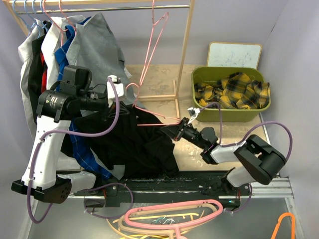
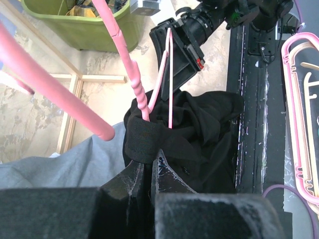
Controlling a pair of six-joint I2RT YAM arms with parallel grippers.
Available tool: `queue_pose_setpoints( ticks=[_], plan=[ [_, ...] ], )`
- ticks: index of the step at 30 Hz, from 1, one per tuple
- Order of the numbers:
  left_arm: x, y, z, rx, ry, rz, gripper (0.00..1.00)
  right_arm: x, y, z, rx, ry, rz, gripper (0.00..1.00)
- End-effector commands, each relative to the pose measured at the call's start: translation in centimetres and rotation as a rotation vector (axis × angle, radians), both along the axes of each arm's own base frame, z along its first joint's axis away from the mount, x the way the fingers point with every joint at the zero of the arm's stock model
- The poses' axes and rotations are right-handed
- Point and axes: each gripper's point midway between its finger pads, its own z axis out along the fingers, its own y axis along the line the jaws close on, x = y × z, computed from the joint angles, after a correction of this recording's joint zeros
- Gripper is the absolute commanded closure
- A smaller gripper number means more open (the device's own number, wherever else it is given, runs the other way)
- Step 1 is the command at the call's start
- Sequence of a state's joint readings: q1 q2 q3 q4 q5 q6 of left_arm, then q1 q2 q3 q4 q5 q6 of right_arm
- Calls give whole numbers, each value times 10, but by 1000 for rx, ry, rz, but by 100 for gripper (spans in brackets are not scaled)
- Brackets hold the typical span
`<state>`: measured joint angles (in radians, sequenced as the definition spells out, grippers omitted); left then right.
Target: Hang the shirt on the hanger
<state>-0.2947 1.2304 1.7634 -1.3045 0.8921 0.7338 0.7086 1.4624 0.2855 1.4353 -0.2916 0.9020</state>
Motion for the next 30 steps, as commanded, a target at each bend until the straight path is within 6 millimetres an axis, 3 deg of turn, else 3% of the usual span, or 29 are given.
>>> queue_pose_setpoints(
  ticks=[1,6,11,14,21,26,30],
  plan=[
    [7,5,12,19,-82,20,100,-12,-4,35,86,-83,28,100],
    [8,18,20,114,-163,52,100,-16,-14,20,6,-41,-4,100],
    [14,30,16,209,-190,86,100,-10,-32,9,-91,-17,-106,100],
    [14,33,15,233,-198,88,100,-5,-44,12,-115,-12,-173,100],
    [12,36,16,251,-206,89,100,9,-64,32,-201,-36,-301,100],
    [25,45,-1,322,-206,141,100,8,-68,62,-269,-50,-303,100],
    [38,51,-12,364,-215,191,100,4,-72,105,-311,-57,-309,100]
  ],
)
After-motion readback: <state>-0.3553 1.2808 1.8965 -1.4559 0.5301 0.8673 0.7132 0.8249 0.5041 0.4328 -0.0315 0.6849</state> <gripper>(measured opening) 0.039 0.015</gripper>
